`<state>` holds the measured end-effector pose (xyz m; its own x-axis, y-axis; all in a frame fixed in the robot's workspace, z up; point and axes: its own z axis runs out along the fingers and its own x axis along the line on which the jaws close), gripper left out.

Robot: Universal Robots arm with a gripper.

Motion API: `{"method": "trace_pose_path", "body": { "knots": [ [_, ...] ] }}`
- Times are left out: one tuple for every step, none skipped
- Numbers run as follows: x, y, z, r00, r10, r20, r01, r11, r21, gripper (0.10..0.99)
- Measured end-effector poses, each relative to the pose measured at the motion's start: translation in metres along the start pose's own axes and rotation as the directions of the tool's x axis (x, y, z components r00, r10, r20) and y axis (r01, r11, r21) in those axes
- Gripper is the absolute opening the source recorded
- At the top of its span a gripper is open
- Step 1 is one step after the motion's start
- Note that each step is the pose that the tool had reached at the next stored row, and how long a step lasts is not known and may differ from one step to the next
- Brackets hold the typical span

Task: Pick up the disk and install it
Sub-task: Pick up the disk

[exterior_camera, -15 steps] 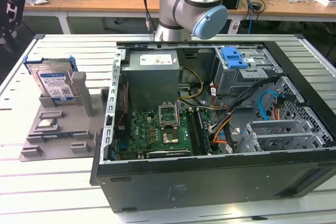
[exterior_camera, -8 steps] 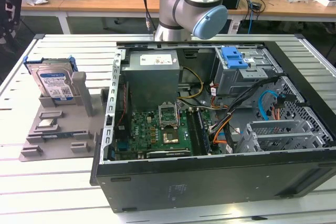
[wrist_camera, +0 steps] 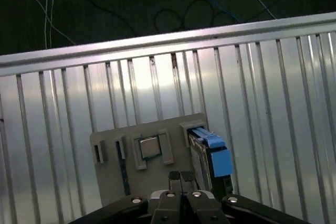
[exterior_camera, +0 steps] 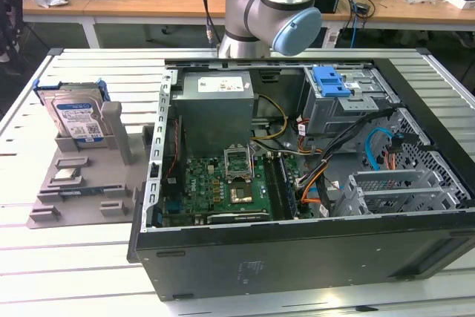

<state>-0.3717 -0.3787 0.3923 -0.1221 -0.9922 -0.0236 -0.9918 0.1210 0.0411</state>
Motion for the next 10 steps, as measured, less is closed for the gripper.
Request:
{"method": "trace_pose_path", "body": {
  "knots": [
    [0.0000, 0.0000, 0.0000, 0.9997, -0.026, -0.0011, 0.026, 0.9997, -0.001, 0.106],
    [0.0000, 0.0000, 0.0000, 0.9991, -0.043, -0.0017, 0.043, 0.9991, -0.001, 0.106],
    [0.0000, 0.0000, 0.0000, 0.9988, -0.048, -0.0019, 0.048, 0.9988, -0.001, 0.106],
    [0.0000, 0.0000, 0.0000, 0.9988, -0.049, -0.0020, 0.049, 0.9988, -0.001, 0.106],
    [0.0000, 0.0000, 0.0000, 0.9988, -0.050, -0.0021, 0.050, 0.9988, -0.001, 0.106],
    [0.0000, 0.0000, 0.0000, 0.9987, -0.050, -0.0021, 0.050, 0.9987, -0.001, 0.106],
    [0.0000, 0.0000, 0.0000, 0.9987, -0.051, -0.0021, 0.051, 0.9987, -0.001, 0.106],
    [0.0000, 0.0000, 0.0000, 0.9987, -0.051, -0.0021, 0.051, 0.9987, -0.001, 0.106],
    [0.0000, 0.0000, 0.0000, 0.9986, -0.052, -0.0021, 0.052, 0.9987, -0.001, 0.118],
    [0.0000, 0.0000, 0.0000, 0.9986, -0.052, -0.0022, 0.052, 0.9986, -0.001, 0.173]
  ]
}}
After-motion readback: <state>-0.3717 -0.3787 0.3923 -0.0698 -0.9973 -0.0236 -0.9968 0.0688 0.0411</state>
